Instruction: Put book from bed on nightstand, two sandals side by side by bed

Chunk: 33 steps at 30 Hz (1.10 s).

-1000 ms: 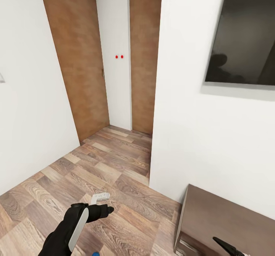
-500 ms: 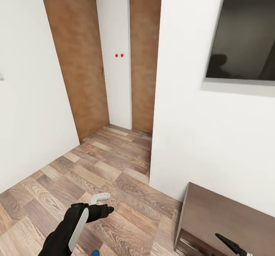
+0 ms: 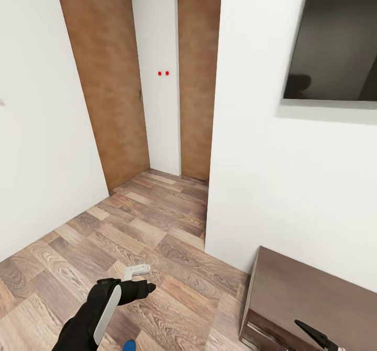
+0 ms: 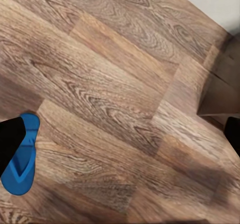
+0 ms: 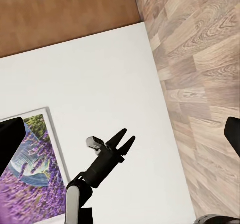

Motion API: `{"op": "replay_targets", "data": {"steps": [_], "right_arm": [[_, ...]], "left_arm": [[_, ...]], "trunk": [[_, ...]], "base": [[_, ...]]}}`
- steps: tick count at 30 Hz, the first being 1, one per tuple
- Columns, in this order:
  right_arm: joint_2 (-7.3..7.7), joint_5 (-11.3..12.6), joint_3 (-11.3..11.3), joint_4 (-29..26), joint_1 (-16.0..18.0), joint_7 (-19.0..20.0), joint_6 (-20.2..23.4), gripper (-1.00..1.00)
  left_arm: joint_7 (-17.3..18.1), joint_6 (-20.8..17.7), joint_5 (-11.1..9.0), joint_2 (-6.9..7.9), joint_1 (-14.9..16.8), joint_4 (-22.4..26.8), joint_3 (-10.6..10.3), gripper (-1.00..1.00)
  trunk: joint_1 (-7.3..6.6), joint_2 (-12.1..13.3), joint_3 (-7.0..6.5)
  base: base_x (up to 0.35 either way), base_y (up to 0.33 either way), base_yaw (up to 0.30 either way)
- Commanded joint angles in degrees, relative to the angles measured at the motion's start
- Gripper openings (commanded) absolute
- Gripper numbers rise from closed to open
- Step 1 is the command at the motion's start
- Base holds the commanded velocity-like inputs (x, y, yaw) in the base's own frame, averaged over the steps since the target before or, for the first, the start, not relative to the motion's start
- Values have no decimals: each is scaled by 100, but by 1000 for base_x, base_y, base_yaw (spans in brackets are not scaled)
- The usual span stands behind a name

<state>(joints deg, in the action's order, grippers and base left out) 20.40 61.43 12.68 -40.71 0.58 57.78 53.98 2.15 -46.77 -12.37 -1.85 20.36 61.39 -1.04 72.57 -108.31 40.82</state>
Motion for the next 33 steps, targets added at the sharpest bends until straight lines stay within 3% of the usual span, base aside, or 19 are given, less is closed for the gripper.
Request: {"op": "replay_targets", "data": {"steps": [1, 7, 9, 12, 15, 20, 33], "right_arm": [[0, -4, 6, 2, 3, 14, 24, 100], [-1, 0, 6, 2, 3, 14, 25, 100], [-1, 0, 6, 2, 3, 14, 23, 100], [-1, 0, 6, 2, 3, 14, 22, 100], [-1, -1, 6, 2, 3, 14, 22, 100], [-1, -2, 6, 2, 3, 14, 17, 100], [16, 0, 10, 1, 3, 20, 16, 100]], "left_arm": [[16, -25, 7, 2, 3, 5, 6, 100], [13, -14, 25, 37, 3, 4, 36, 100], [8, -15, 30, 122, 1, -2, 37, 100], [25, 107, 44, 479, -22, -383, 55, 100], [22, 613, 57, 634, -27, -855, 72, 100], [15, 1094, 85, 717, -28, -1158, 70, 100], [21, 1431, 79, 738, -30, -1217, 77, 100]], "trunk": [[22, -44, 24], [154, -285, 132], [198, -365, 168], [264, -485, 222], [329, -606, 275], [439, -806, 365], [725, -1328, 599]], "base": [[0, 0, 0], [0, 0, 0], [0, 0, 0], [0, 0, 0], [0, 0, 0], [0, 0, 0], [0, 0, 0]]}}
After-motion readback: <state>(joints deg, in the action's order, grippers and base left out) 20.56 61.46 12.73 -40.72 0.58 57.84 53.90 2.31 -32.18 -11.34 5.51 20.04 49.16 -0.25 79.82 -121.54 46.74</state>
